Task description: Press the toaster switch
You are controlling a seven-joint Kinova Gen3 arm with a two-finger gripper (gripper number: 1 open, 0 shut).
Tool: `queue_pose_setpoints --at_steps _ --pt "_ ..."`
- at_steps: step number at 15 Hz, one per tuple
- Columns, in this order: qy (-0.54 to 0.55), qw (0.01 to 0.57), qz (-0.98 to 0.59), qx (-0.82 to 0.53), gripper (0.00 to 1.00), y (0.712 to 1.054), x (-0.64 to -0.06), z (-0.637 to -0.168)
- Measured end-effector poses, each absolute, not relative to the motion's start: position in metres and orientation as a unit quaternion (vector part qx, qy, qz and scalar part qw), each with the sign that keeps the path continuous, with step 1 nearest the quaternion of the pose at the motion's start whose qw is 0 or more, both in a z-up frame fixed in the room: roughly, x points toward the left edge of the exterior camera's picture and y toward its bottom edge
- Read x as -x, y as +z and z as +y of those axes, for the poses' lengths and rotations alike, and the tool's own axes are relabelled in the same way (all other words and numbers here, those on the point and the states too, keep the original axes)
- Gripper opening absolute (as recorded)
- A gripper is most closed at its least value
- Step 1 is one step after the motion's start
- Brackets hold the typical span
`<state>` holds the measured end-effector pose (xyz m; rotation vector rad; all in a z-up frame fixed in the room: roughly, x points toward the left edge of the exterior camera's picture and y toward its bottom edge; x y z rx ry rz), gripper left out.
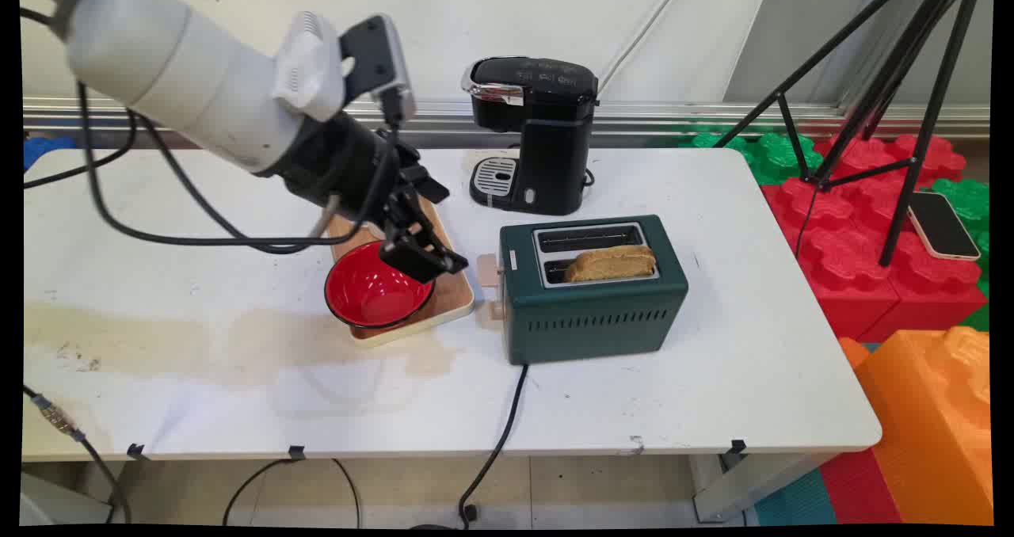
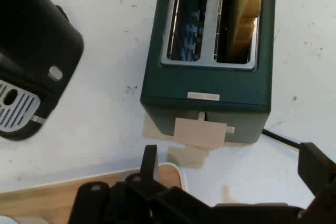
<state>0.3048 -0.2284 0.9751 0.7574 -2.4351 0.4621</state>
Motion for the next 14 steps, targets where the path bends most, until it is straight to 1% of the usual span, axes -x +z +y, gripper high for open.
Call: queue_pose_setpoints --at_steps 12,13,14 --pt "0.149 0.246 -0.918 -0.274 1.0 0.949 -0.284 -0.269" --pt "0.147 0.244 -0.919 -0.273 0.0 0.947 -0.283 -0.272" --pt "0.145 0.242 -0.92 -0.272 0.0 0.945 -0.282 -0.273"
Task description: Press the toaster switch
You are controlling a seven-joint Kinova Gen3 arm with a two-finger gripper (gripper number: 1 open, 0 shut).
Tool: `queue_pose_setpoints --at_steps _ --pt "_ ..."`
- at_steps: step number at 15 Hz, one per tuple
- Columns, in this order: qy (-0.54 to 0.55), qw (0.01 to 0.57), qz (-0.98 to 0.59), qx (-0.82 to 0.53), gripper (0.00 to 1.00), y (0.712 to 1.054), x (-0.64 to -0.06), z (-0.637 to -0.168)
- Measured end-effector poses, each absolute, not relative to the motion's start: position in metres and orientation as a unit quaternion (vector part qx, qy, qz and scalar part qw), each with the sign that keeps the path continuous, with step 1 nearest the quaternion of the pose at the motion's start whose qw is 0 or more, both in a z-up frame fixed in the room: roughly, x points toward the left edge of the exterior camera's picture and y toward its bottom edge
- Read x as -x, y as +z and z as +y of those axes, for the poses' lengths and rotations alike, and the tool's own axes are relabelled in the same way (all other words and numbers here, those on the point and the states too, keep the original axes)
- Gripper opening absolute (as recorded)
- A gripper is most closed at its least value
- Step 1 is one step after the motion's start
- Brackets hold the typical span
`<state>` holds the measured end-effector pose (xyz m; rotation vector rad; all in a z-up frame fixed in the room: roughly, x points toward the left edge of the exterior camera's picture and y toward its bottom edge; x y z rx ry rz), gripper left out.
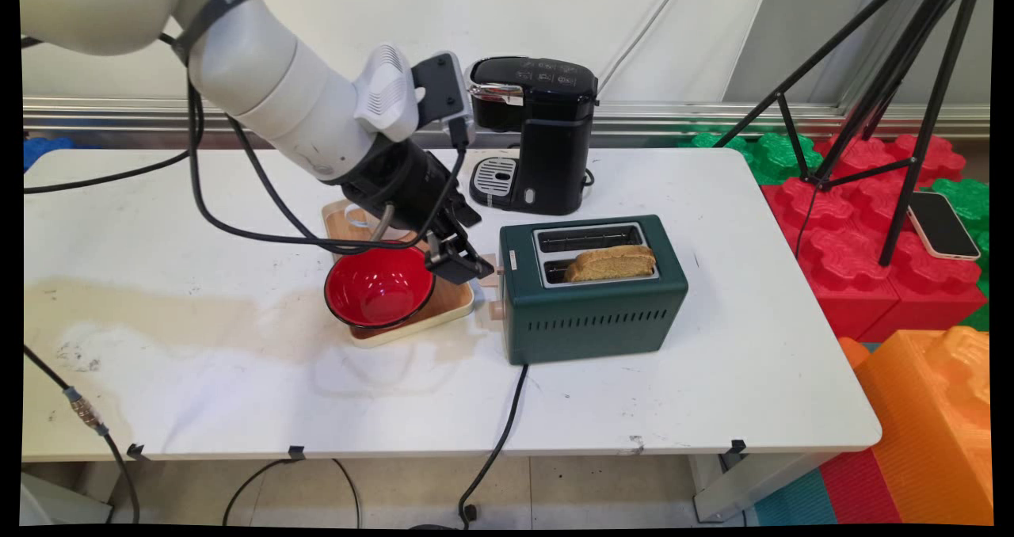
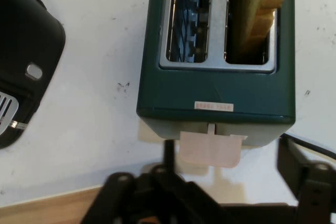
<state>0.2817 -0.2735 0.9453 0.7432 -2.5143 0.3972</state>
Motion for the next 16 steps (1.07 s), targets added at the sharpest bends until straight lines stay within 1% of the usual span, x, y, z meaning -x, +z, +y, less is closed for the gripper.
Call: queue_pose_setpoints --at_steps 16 --pt "0.13 0.219 -0.928 -0.273 0.0 0.921 -0.269 -0.295"
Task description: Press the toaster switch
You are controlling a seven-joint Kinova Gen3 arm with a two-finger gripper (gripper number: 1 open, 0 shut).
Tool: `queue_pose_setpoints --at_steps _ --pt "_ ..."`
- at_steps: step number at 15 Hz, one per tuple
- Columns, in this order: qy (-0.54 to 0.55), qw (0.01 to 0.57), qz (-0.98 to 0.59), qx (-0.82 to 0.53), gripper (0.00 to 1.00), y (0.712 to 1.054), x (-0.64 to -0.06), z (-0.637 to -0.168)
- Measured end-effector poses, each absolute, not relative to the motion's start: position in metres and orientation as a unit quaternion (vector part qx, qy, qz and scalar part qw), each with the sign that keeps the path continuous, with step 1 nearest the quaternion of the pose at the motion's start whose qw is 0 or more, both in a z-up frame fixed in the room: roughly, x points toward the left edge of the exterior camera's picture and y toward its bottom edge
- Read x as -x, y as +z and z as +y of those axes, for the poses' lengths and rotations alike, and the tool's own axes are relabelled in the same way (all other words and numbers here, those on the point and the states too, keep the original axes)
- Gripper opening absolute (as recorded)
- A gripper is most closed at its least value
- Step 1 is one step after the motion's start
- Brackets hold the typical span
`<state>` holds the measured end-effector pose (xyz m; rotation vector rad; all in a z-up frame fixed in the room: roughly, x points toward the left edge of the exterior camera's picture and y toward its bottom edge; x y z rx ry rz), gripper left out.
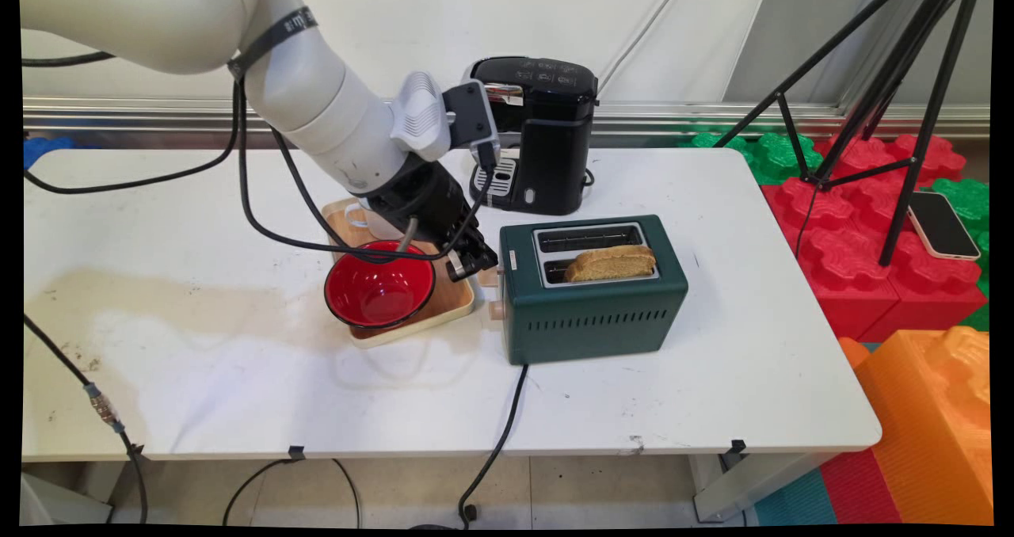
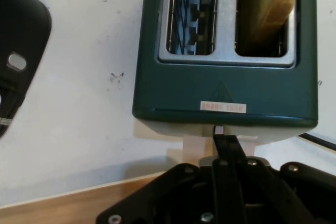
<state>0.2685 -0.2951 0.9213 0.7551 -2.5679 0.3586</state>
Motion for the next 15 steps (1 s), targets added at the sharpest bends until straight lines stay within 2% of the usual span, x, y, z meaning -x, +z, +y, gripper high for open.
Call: queue_pose_setpoints --at_steps 15 --pt "0.111 0.213 -0.931 -0.275 0.0 0.883 -0.264 -0.31"
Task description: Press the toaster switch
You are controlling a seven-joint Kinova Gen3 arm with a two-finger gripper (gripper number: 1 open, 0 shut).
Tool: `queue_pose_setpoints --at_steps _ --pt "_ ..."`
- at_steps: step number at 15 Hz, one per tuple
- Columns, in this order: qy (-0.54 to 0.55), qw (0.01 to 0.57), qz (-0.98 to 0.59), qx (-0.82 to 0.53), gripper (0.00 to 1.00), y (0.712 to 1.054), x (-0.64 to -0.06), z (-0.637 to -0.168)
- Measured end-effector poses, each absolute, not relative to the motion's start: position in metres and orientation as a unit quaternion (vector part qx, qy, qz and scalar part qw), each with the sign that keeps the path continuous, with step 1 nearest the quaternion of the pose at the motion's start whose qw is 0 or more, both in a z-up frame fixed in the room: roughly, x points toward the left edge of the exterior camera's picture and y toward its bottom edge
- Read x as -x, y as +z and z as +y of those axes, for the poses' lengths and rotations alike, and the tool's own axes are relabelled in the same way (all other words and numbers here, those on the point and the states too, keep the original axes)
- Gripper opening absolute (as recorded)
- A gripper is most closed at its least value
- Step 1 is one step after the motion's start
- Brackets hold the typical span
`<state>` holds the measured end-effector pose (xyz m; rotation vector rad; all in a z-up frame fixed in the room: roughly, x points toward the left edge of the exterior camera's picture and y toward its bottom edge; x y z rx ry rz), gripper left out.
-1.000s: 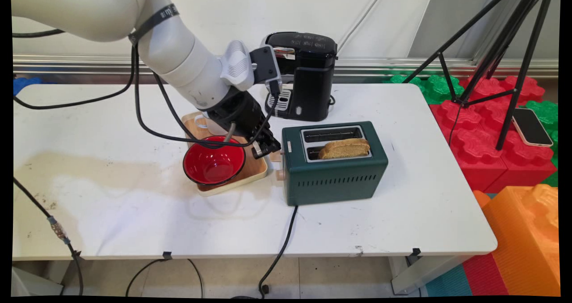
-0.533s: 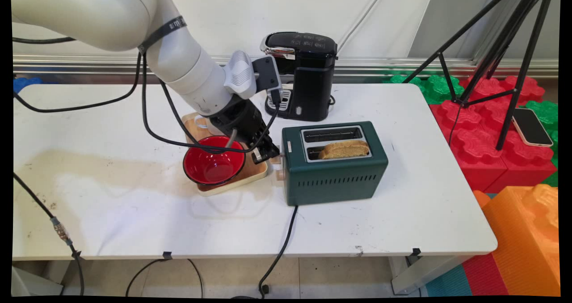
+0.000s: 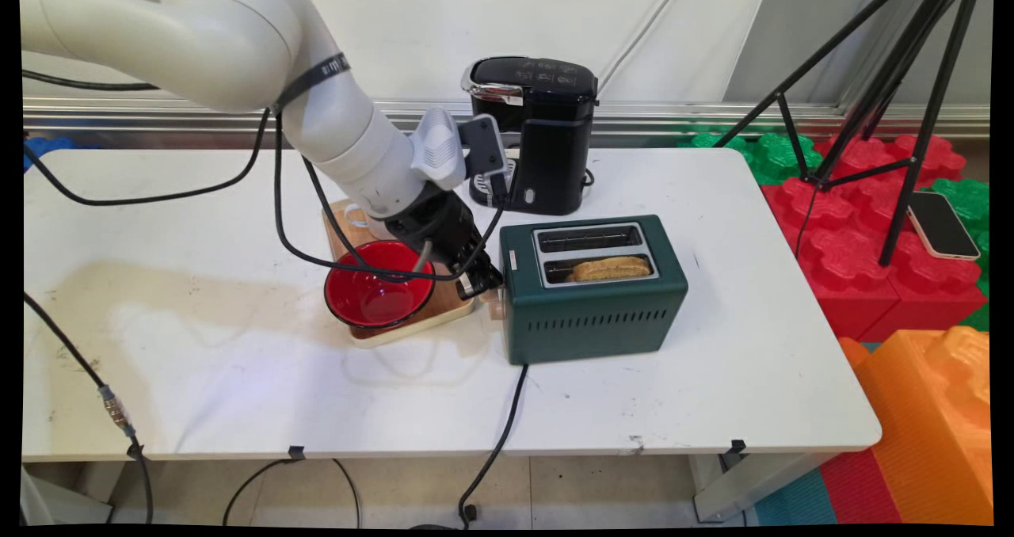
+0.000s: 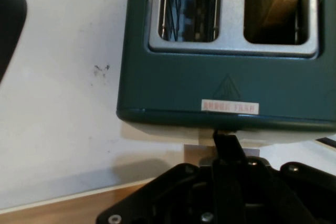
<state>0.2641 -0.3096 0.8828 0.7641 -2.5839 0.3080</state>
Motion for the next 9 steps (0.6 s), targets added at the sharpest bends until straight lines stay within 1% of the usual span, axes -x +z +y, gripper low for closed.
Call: queue_pose_setpoints --at_steps 4,9 --pt "0.105 0.209 -0.932 -0.276 0.0 0.872 -0.265 -0.31" --pt "0.104 0.206 -0.933 -0.278 0.0 0.868 -0.267 -0.306"
